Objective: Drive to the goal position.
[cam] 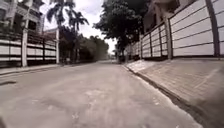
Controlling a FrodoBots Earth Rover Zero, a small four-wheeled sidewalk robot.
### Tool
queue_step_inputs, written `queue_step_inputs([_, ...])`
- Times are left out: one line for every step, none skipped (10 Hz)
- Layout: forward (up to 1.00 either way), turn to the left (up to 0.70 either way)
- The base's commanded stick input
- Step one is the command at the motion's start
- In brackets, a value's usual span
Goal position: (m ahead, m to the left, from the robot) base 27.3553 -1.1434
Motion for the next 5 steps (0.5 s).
queue_step_inputs([0.7, 0.02])
queue_step_inputs([0.7, 0.03])
queue_step_inputs([0.7, 0.02])
queue_step_inputs([0.7, 0.03])
queue_step_inputs([0.7, 0.02])
